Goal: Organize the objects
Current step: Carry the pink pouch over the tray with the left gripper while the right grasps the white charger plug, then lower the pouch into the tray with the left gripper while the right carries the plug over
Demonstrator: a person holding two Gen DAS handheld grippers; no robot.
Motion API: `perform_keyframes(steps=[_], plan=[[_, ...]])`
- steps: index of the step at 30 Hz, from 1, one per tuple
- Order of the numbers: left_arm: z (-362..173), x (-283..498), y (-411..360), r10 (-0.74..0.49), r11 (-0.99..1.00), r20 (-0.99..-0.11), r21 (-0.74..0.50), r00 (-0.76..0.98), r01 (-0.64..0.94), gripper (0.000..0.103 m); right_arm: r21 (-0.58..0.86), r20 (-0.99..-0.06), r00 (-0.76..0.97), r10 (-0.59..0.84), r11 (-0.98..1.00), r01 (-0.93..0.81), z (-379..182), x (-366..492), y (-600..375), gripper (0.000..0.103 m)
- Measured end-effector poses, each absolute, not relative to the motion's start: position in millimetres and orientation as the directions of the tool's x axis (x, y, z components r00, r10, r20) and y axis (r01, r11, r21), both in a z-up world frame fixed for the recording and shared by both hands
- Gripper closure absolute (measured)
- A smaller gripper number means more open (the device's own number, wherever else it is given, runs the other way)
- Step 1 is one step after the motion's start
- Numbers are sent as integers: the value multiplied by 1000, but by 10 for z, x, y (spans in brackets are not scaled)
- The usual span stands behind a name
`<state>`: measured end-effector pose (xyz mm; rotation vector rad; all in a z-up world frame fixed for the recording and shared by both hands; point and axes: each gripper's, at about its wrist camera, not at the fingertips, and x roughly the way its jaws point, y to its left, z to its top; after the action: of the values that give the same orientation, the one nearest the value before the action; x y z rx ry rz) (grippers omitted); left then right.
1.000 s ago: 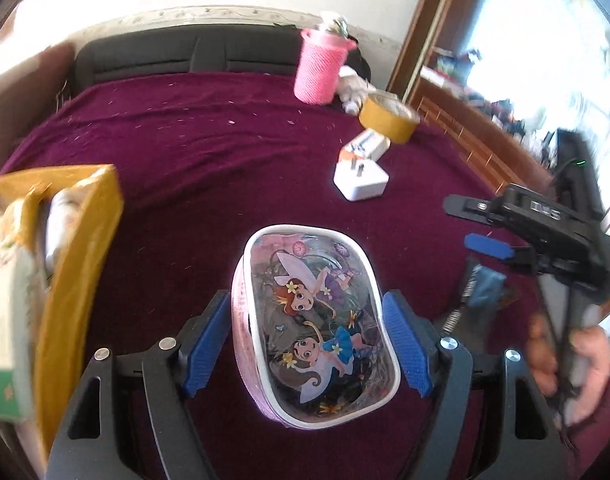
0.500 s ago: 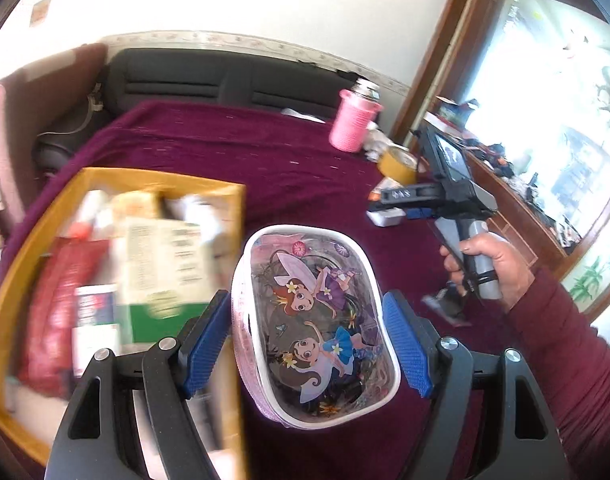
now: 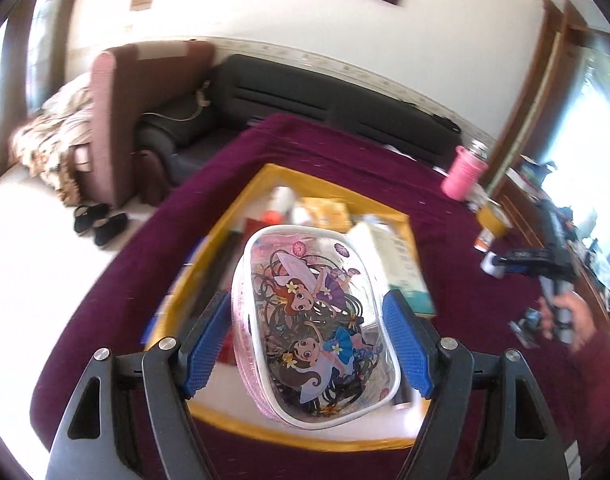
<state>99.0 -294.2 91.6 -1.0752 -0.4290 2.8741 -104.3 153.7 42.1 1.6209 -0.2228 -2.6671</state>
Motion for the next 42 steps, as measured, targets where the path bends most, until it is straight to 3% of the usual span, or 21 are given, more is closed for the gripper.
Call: perform_keyframes(steps=[1, 3, 6, 10, 11, 13, 15, 18, 22, 26, 27, 28, 31, 37, 42], plan=[[897, 1015, -2992, 123, -960, -641, -270, -758, 73, 32, 147, -876, -469, -108, -988, -46, 477, -967, 1489, 56], [835, 1048, -3102, 102, -955, -654, -275, -749, 110, 32, 183, -859, -485, -162, -983, 5, 599, -827, 1338, 69], [729, 1064, -3144, 93, -950, -672, -280, -734, 136, 32, 232, -830, -500, -249, -968, 98, 783, -604, 1038, 69], [659, 1098, -3114, 124, -940, -673, -314, -729, 130, 32, 143, -830, -513, -220, -972, 185, 865, -452, 630, 68], [673, 1132, -3105, 130, -940, -666, -318, -734, 122, 32, 127, -836, -509, -204, -975, 182, 845, -463, 617, 67], [696, 1183, -3064, 134, -944, -654, -312, -745, 104, 32, 54, -849, -517, -113, -990, 127, 768, -506, 646, 48], [726, 1223, -3055, 137, -948, -647, -305, -750, 90, 32, 6, -850, -526, -44, -997, 73, 679, -580, 742, 40], [728, 1243, -3076, 146, -947, -644, -311, -751, 83, 32, 56, -875, -481, -58, -998, 18, 518, -680, 917, 40], [716, 1234, -3109, 155, -942, -640, -324, -753, 81, 32, 244, -889, -418, -187, -966, -84, 336, -758, 1105, 40], [665, 1212, -3116, 169, -940, -643, -333, -747, 74, 32, 285, -898, -394, -195, -941, -183, 234, -850, 1146, 40], [650, 1206, -3113, 172, -940, -644, -334, -745, 71, 32, 295, -898, -392, -200, -934, -200, 204, -867, 1139, 45], [638, 1201, -3111, 173, -940, -646, -333, -743, 70, 32, 298, -899, -390, -200, -931, -209, 172, -885, 1133, 57], [618, 1196, -3126, 170, -941, -650, -329, -741, 73, 32, 267, -897, -406, -177, -947, -179, 183, -862, 1055, 71], [573, 1199, -3207, 168, -935, -652, -344, -740, 91, 32, 275, -880, -424, -214, -957, -87, 293, -588, 919, 81], [567, 1221, -3217, 166, -935, -654, -343, -738, 94, 32, 352, -838, -454, -304, -936, -24, 442, -314, 856, 81]])
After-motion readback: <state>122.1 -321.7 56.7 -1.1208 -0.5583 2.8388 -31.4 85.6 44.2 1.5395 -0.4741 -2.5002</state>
